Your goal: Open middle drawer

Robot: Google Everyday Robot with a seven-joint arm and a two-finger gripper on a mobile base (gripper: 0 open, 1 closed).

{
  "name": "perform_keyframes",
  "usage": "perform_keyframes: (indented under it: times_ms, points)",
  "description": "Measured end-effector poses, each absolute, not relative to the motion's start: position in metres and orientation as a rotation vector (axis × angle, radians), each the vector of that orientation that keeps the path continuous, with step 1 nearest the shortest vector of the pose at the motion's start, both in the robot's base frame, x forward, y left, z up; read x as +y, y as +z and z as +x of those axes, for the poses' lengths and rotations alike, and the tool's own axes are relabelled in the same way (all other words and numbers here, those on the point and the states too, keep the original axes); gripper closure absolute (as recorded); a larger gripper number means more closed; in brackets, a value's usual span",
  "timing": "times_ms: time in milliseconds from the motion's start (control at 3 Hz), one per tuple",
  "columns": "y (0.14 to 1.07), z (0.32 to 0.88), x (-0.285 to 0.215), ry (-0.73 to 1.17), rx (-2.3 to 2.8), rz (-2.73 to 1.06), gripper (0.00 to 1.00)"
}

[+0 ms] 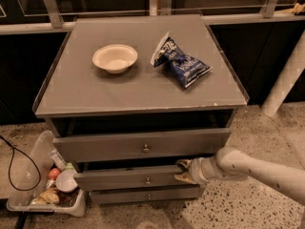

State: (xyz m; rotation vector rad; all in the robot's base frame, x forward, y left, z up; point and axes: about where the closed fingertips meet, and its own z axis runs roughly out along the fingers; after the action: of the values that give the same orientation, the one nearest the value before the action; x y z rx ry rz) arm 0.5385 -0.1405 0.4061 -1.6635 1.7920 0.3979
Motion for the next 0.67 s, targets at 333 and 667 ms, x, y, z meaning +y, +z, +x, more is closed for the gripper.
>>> perform_keyframes:
  times_ms: [333,667]
  points:
    - [0.4051,0.5259,-0.1475,0.432,1.768,-1.667,1.0]
    - [0.4081,0.5257,-0.1476,0.432,1.767,-1.667,1.0]
